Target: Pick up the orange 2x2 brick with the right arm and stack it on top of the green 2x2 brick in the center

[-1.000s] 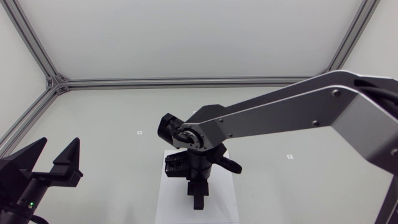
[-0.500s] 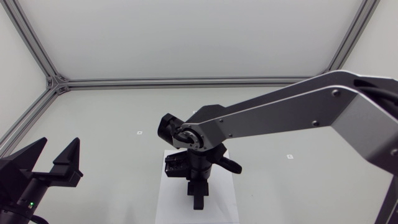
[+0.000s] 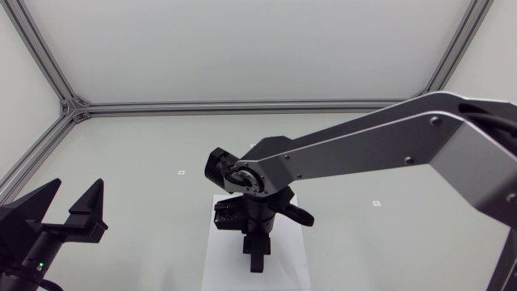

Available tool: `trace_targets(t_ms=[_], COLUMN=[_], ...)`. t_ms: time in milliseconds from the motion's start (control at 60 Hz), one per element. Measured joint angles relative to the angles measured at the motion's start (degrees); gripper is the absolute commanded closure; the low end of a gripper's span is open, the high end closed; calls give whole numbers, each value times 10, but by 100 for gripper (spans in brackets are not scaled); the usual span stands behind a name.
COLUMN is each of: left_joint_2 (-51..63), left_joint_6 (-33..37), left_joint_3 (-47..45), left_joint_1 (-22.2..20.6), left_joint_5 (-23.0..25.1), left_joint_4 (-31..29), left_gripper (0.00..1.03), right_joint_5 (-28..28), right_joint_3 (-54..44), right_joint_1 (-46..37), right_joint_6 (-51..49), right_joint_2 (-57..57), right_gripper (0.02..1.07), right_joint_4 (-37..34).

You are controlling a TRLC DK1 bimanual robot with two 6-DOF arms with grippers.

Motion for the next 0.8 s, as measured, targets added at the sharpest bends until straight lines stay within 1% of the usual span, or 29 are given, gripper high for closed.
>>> trace_targets(t_ms=[50, 83, 133, 483, 500, 717, 800], left_joint_2=[0, 0, 0, 0, 0, 0, 0], left_joint_6=[0, 0, 0, 0, 0, 0, 0], left_joint_3=[0, 0, 0, 0, 0, 0, 0], left_joint_1=[0, 0, 0, 0, 0, 0, 0], left_joint_5=[0, 0, 0, 0, 0, 0, 0], left_joint_4=[0, 0, 0, 0, 0, 0, 0], left_gripper=[4, 4, 4, 4, 4, 4, 4], right_joint_5=[0, 0, 0, 0, 0, 0, 0], right_joint_3=[0, 0, 0, 0, 0, 0, 0], right_joint_1=[0, 0, 0, 0, 0, 0, 0], right_joint_6=[0, 0, 0, 0, 0, 0, 0], right_joint_2=[0, 0, 0, 0, 0, -2, -9], right_gripper=[65, 63, 57, 35, 32, 7, 6], right_joint_4=[0, 0, 0, 2, 2, -1, -7])
